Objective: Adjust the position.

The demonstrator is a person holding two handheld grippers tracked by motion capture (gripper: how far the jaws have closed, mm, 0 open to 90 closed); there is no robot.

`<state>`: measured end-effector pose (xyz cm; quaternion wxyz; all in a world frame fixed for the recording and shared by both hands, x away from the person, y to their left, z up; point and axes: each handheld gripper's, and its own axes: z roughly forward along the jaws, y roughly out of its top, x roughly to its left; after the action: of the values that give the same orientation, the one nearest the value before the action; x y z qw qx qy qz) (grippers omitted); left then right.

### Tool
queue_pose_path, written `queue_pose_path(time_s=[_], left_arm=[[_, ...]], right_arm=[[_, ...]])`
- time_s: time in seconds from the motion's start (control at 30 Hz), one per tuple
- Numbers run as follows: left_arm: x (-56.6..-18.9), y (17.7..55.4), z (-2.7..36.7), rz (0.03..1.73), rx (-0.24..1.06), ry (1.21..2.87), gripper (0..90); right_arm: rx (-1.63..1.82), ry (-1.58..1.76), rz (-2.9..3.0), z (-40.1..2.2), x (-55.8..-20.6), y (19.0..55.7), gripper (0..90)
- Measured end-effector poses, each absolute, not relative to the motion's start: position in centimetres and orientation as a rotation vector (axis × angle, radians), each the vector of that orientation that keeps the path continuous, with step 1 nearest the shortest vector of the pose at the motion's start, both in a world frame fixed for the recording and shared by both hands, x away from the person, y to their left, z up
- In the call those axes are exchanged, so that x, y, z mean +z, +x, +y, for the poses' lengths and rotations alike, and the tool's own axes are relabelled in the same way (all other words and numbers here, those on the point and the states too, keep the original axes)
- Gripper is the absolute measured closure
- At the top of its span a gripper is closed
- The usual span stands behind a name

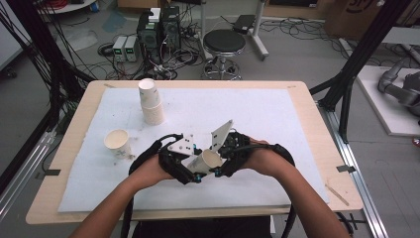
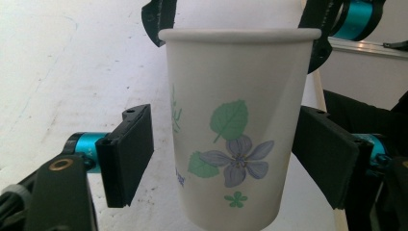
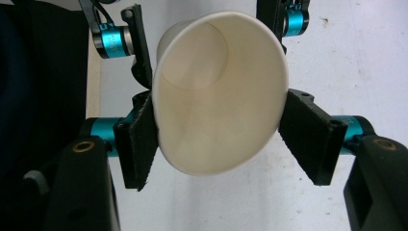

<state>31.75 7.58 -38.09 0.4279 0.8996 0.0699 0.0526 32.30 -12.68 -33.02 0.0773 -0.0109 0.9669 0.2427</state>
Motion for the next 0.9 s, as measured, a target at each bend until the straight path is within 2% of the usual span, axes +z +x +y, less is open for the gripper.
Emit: queue_pose_path(time_s=[0.23,0.43,0.6,0.8,0.9], left_arm=[[-38.4,31.9,7.3,0.182,0.114,2.249,27.5],[-38.4,31.9,7.2,0.162,0.092,2.244,34.8],[-38.5,32.0,7.2,0.171,0.08,2.223,34.5],[-38.3,32.1,7.6,0.203,0.08,2.175,32.4],[-38.6,32.1,8.0,0.225,0.073,2.146,32.2]], right_arm=[[0.716,-0.035,2.899,-12.5,-33.1,32.3,32.9],[0.727,-0.037,2.901,-12.5,-33.1,32.4,32.1],[0.754,-0.022,2.906,-12.6,-33.0,32.5,30.8],[0.847,0.035,2.888,-12.9,-32.7,32.8,23.9],[1.027,0.097,2.867,-13.8,-32.3,33.0,22.9]])
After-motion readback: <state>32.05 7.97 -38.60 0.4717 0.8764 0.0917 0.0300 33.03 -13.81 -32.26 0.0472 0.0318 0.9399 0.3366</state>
